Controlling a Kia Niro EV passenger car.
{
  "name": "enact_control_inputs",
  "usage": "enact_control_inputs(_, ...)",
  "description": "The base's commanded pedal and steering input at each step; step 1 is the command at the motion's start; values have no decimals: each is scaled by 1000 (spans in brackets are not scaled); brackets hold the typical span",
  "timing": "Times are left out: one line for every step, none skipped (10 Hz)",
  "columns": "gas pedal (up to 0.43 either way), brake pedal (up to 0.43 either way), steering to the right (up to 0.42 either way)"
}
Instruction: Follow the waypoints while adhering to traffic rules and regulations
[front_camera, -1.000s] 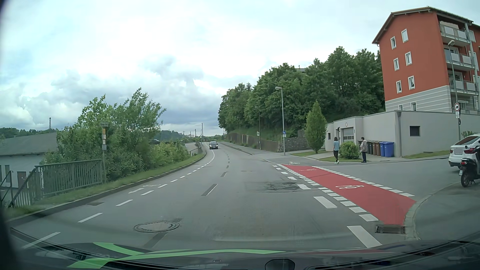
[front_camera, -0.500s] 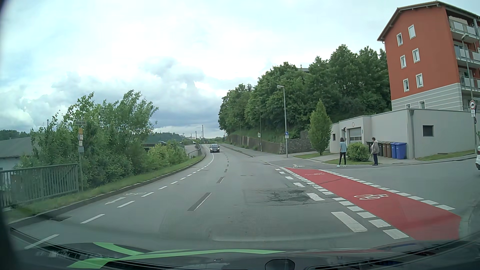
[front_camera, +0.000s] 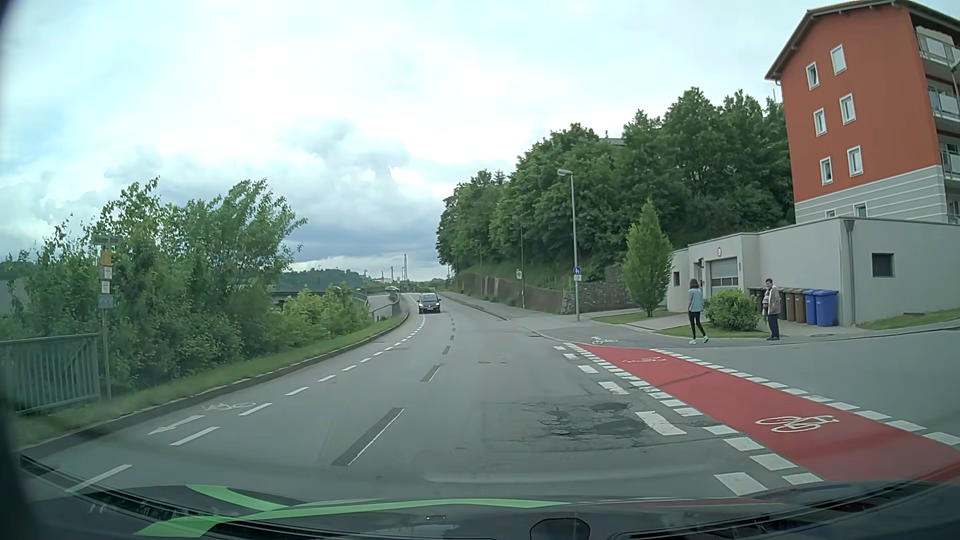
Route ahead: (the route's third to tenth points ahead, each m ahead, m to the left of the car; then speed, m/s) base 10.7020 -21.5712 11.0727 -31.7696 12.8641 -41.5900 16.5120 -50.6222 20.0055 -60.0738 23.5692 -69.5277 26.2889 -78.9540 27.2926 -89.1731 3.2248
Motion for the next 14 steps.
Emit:
enact_control_inputs(0, 140, 23)
enact_control_inputs(0, 140, 34)
enact_control_inputs(0, 140, 51)
enact_control_inputs(0, 140, 72)
enact_control_inputs(0, 134, 93)
enact_control_inputs(0, 134, 106)
enact_control_inputs(0, 128, 118)
enact_control_inputs(0, 122, 135)
enact_control_inputs(0, 122, 162)
enact_control_inputs(0, 128, 194)
enact_control_inputs(0, 128, 231)
enact_control_inputs(0, 128, 258)
enact_control_inputs(0, 128, 291)
enact_control_inputs(0, 128, 309)
